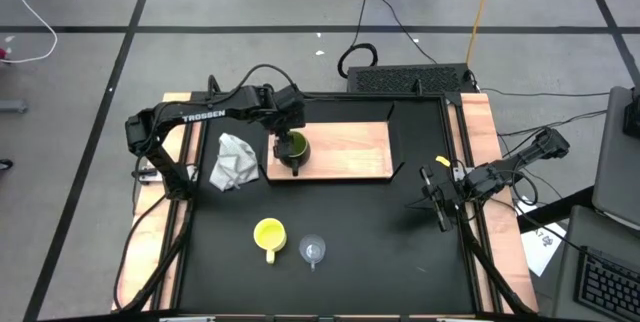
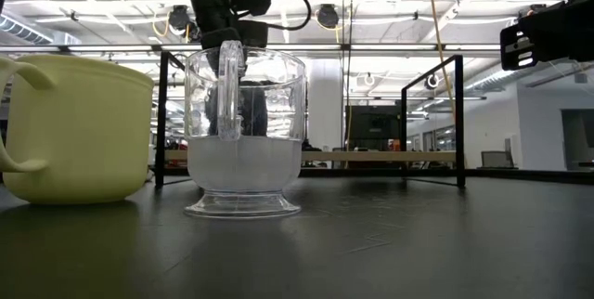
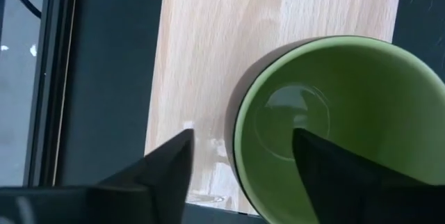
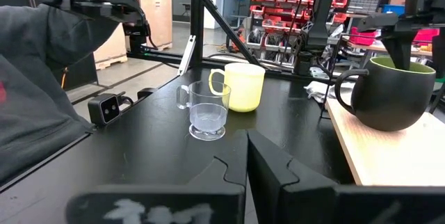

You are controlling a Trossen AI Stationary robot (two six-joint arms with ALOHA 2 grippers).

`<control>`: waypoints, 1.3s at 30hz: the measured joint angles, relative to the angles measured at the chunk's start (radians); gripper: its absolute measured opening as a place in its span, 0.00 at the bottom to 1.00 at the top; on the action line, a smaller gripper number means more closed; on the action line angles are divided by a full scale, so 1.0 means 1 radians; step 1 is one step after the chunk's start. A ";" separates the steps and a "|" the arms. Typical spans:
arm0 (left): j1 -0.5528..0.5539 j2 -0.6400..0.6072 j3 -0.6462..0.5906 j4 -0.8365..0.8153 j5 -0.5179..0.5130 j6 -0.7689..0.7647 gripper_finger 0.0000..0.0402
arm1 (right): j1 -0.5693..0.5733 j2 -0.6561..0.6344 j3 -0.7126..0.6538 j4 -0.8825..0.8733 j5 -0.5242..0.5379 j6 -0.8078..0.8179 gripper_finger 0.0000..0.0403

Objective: Stack small to large cups/mugs on shelf
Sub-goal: Put the yellow mug on the shelf

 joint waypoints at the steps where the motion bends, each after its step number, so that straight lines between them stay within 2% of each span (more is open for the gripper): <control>1: -0.002 0.000 0.000 0.001 0.000 0.000 0.65 | 0.000 0.000 0.000 0.000 0.000 0.000 0.00; 6: -0.001 -0.016 0.001 -0.003 -0.006 0.003 0.75 | 0.000 0.000 0.000 0.000 0.000 0.000 0.00; 11: -0.002 -0.025 0.059 -0.041 -0.006 -0.001 0.80 | 0.000 0.000 0.000 0.000 0.000 0.000 0.00; 24: -0.002 -0.026 0.349 -0.300 -0.004 -0.050 0.78 | 0.000 0.000 0.000 -0.002 0.000 0.000 0.00; 27: -0.002 -0.026 0.384 -0.389 -0.002 -0.065 0.71 | 0.000 0.000 0.000 -0.009 0.000 0.000 0.00; 30: -0.003 -0.026 0.390 -0.483 -0.002 -0.068 0.58 | 0.000 0.000 0.000 -0.016 0.000 0.004 0.00; 34: -0.020 -0.054 0.356 -0.543 -0.004 -0.074 0.34 | 0.000 0.000 0.000 -0.016 0.000 0.004 0.00; 38: -0.053 -0.099 0.314 -0.520 -0.004 -0.060 0.07 | 0.000 0.000 0.000 -0.016 0.000 0.004 0.00; 39: -0.061 -0.118 0.301 -0.508 -0.004 -0.053 0.04 | 0.000 0.000 0.000 -0.016 0.000 0.004 0.00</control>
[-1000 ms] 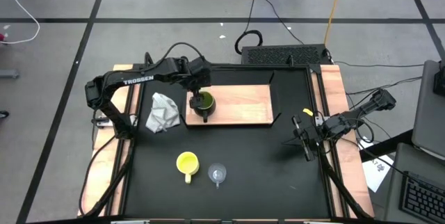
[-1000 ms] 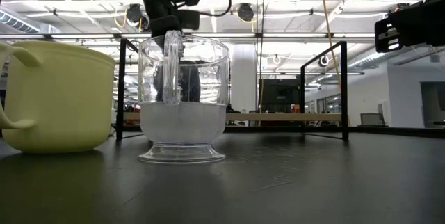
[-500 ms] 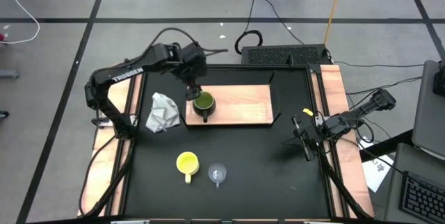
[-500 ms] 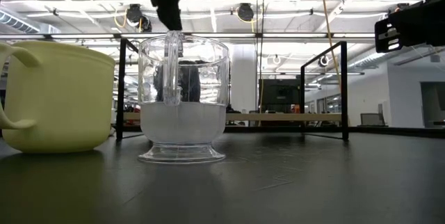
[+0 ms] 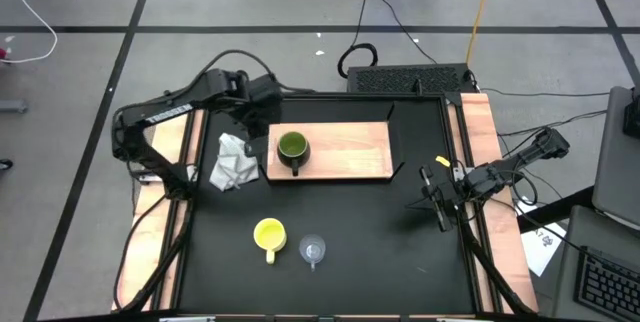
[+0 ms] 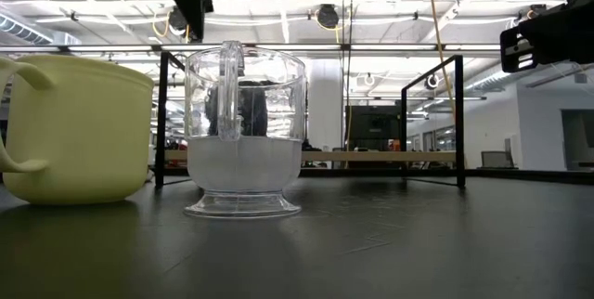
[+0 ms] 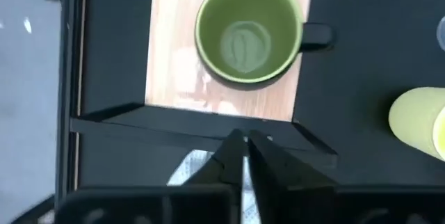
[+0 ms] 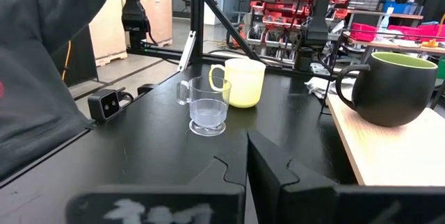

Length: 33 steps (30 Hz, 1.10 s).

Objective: Stack small to large cups/mugs on shelf
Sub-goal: Put the yellow mug on the shelf

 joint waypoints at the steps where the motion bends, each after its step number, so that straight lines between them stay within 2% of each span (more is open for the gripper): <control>1: -0.003 -0.024 -0.014 0.011 -0.001 0.001 0.03 | 0.000 0.000 0.000 0.000 0.000 0.000 0.00; 7: 0.009 -0.216 -0.144 0.108 -0.017 -0.019 0.01 | 0.000 0.000 0.000 0.001 0.000 0.009 0.00; 14: 0.017 -0.515 -0.408 0.380 -0.019 -0.059 0.01 | 0.000 0.000 0.000 0.009 0.000 -0.002 0.00; 25: -0.008 -0.817 -0.654 0.628 -0.027 -0.352 0.00 | 0.000 0.000 0.000 0.008 0.000 0.021 0.00; 30: -0.066 -0.972 -0.809 0.805 -0.027 -0.417 0.00 | 0.000 0.000 0.000 0.008 0.000 0.020 0.00; 33: -0.105 -1.064 -0.934 0.989 -0.028 -0.456 0.00 | 0.000 0.000 0.000 0.008 0.000 0.010 0.00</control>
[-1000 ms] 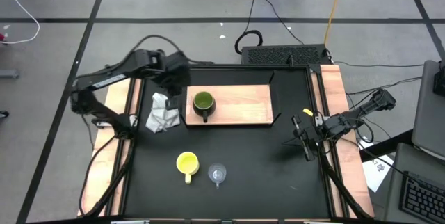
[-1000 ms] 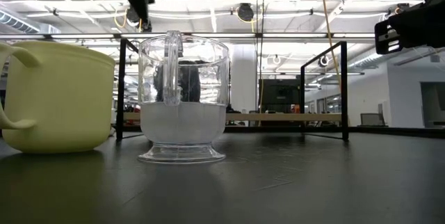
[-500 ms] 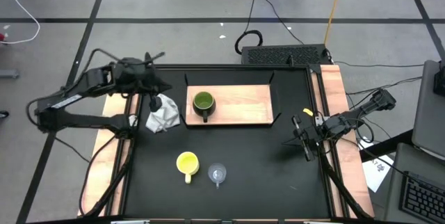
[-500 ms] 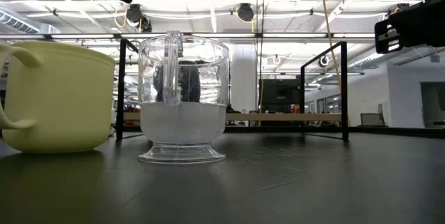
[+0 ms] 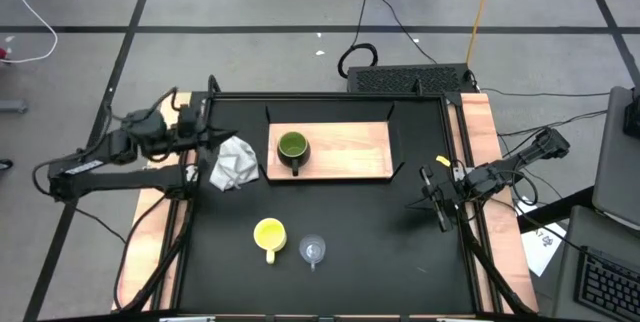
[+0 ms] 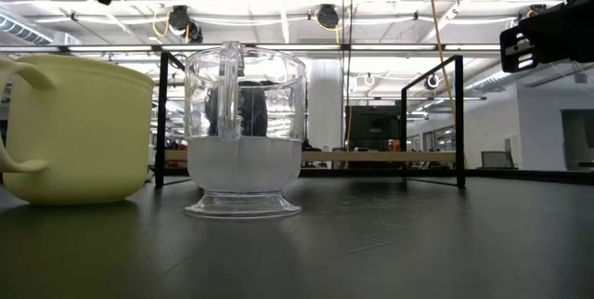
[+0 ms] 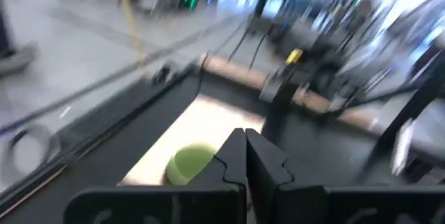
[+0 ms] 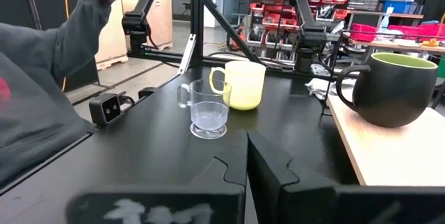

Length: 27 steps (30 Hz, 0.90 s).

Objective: Stack small to large cups/mugs on shelf
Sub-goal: Put the yellow mug on the shelf

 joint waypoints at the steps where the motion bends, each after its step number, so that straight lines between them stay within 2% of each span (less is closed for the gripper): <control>1: -0.013 -0.025 -0.047 0.068 0.000 -0.010 0.00 | 0.000 0.000 0.000 0.000 0.000 -0.002 0.00; 6: -0.073 -0.109 -0.249 0.315 0.001 -0.015 0.00 | 0.000 0.000 0.000 0.000 0.000 0.006 0.00; 9: -0.097 -0.127 -0.325 0.353 -0.021 0.002 0.00 | 0.000 0.000 0.000 0.000 0.000 0.008 0.00; 15: -0.121 -0.130 -0.403 0.345 -0.035 0.050 0.00 | 0.000 0.000 0.000 0.000 0.000 0.005 0.00; 19: -0.148 -0.144 -0.430 0.354 -0.101 0.135 0.00 | 0.000 0.000 0.000 0.000 0.000 0.005 0.00; 27: -0.233 -0.167 -0.501 0.527 -0.129 0.178 0.00 | 0.000 0.000 0.000 -0.001 0.000 0.006 0.00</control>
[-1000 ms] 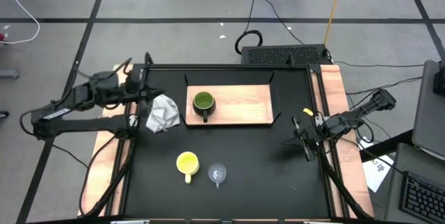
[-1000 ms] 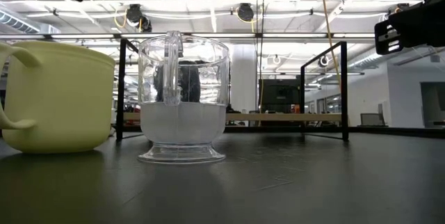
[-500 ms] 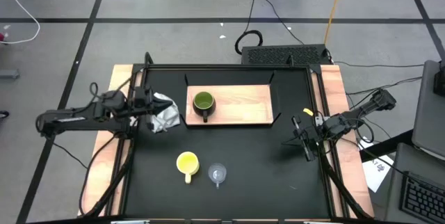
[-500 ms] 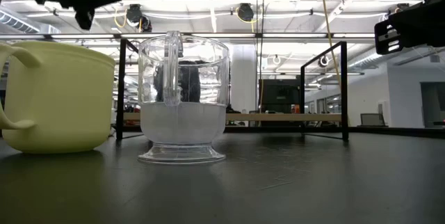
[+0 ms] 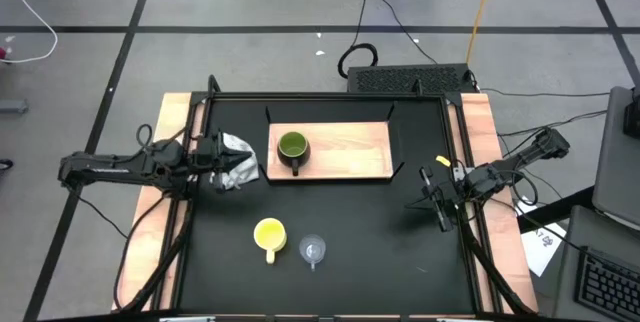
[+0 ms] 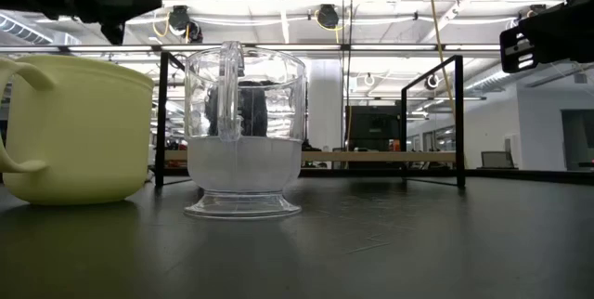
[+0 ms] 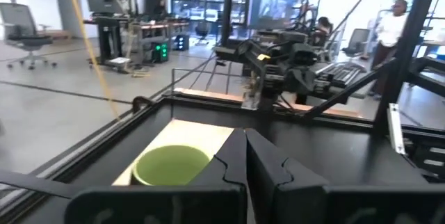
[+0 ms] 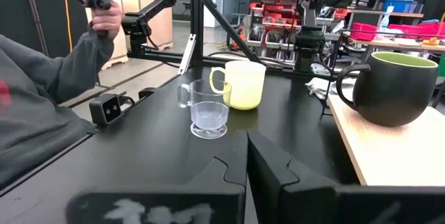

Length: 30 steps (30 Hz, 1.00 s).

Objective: Stack small to large cups/mugs on shelf
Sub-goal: Put the yellow mug on the shelf

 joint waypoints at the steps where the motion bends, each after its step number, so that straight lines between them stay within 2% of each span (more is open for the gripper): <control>1: -0.009 0.000 -0.012 0.013 0.000 0.003 0.00 | 0.000 0.000 0.000 0.000 0.000 -0.002 0.00; 7: -0.062 0.001 -0.109 0.110 -0.013 0.005 0.00 | 0.000 0.000 0.000 -0.003 0.000 -0.007 0.00; 11: -0.092 0.001 -0.153 0.116 -0.071 0.003 0.00 | 0.000 0.000 0.000 -0.003 0.000 -0.003 0.00; 14: -0.113 0.001 -0.158 0.109 -0.102 0.006 0.00 | 0.000 0.000 0.000 -0.003 0.000 -0.001 0.00; 22: -0.186 0.002 -0.157 0.056 -0.102 0.029 0.00 | 0.000 0.000 0.000 0.001 0.000 -0.010 0.00; 30: -0.213 0.004 -0.157 0.051 0.031 0.024 0.01 | 0.000 0.000 0.000 0.001 0.000 -0.020 0.00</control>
